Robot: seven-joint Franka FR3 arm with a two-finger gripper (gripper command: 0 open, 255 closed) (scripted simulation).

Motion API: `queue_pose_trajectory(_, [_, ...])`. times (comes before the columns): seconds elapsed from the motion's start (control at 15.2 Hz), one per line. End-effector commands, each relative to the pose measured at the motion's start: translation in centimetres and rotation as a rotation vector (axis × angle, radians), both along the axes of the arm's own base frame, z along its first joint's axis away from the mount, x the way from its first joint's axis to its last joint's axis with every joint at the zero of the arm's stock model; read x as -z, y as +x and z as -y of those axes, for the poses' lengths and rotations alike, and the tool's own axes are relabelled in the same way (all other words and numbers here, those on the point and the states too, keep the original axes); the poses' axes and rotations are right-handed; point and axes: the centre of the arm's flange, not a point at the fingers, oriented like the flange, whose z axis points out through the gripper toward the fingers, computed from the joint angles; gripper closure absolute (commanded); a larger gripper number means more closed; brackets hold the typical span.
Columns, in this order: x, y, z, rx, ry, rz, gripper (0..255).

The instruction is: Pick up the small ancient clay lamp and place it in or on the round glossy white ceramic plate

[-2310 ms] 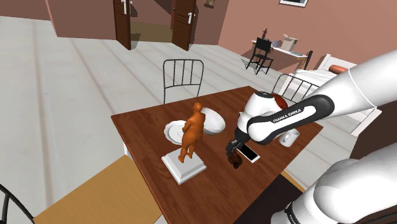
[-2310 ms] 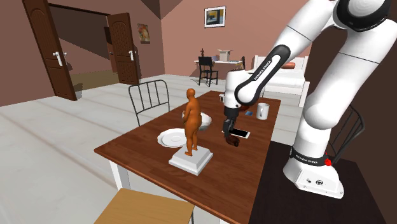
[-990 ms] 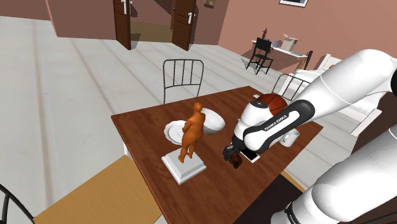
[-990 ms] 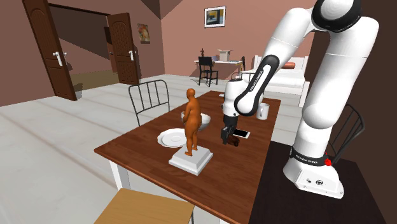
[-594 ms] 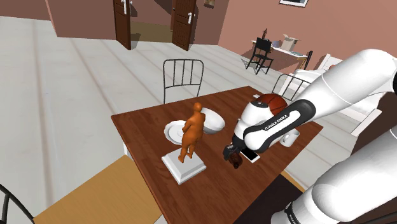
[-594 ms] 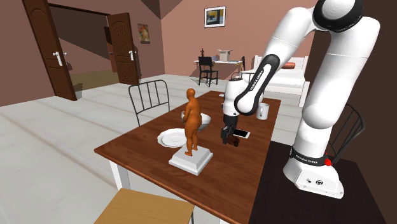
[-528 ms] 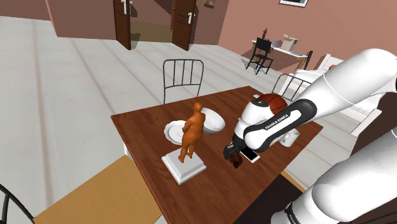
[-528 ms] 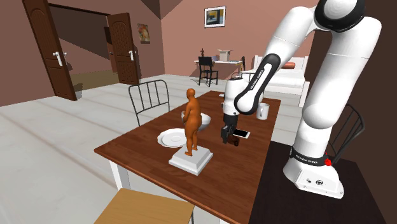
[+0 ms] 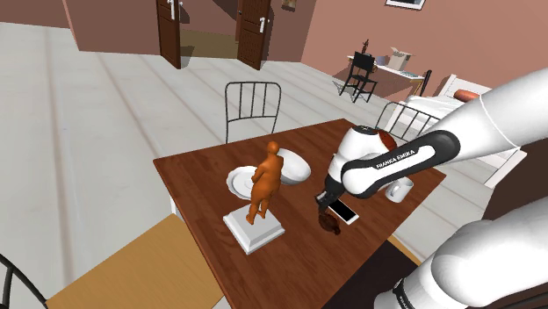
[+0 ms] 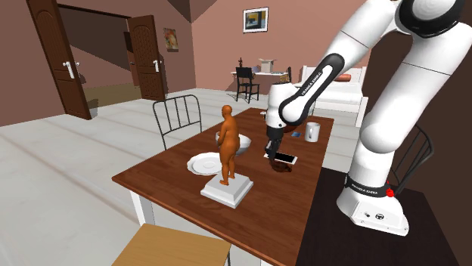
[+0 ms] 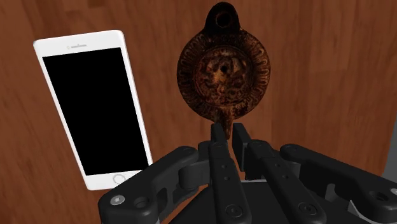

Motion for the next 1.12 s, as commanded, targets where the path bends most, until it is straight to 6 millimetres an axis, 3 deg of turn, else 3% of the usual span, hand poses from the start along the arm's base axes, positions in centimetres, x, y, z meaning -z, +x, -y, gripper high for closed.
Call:
queue_pose_trajectory(0.0, [-1.1, 0.0, -0.1, 0.000, 0.000, -0.001, 255])
queue_pose_trajectory(0.4, [-4.0, 0.0, -0.1, 0.000, 0.000, -0.001, 255])
queue_pose_trajectory(1.06, [-3.7, 12.1, -5.4, 0.000, 0.000, -0.001, 255])
